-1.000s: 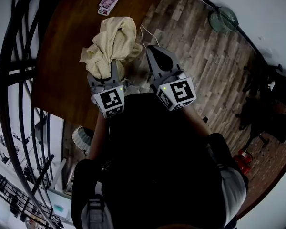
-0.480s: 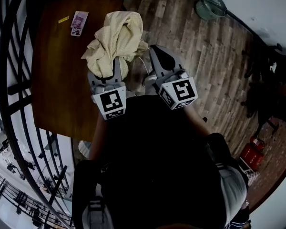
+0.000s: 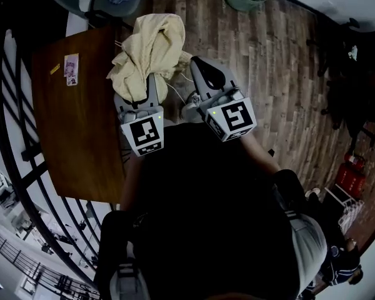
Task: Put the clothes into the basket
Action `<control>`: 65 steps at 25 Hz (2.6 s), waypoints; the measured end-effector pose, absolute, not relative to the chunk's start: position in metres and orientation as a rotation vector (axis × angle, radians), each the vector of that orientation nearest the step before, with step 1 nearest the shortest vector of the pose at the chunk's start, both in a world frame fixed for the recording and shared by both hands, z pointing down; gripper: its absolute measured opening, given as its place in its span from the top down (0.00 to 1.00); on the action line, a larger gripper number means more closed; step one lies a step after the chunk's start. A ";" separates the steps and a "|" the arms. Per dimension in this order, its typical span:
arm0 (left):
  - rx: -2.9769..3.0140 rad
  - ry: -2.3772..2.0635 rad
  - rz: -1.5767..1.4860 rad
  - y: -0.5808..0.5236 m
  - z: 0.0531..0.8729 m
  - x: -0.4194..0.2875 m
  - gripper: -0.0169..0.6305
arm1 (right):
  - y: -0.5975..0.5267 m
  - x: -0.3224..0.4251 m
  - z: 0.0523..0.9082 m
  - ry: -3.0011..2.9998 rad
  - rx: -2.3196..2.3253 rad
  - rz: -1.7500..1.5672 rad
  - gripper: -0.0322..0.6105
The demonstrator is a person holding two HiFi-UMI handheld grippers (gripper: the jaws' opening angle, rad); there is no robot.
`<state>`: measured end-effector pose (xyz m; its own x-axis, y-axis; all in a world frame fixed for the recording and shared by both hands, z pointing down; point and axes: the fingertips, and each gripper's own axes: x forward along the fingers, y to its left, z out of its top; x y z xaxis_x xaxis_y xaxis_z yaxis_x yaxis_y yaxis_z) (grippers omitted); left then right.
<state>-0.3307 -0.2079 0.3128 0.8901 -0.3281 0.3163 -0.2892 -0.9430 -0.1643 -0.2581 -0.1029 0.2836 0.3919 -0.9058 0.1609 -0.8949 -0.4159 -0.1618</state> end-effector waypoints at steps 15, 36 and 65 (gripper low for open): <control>-2.985 0.154 -0.452 -0.131 0.311 -0.205 0.71 | -0.035 -0.162 0.274 1.472 -2.785 -0.212 0.93; -2.988 -0.022 -0.467 -0.120 0.334 0.019 0.71 | -0.050 0.037 0.289 1.475 -2.778 -0.316 0.93; -2.978 0.230 -0.544 -0.058 0.351 0.233 0.71 | 0.005 0.258 0.307 1.755 -2.619 -0.388 0.93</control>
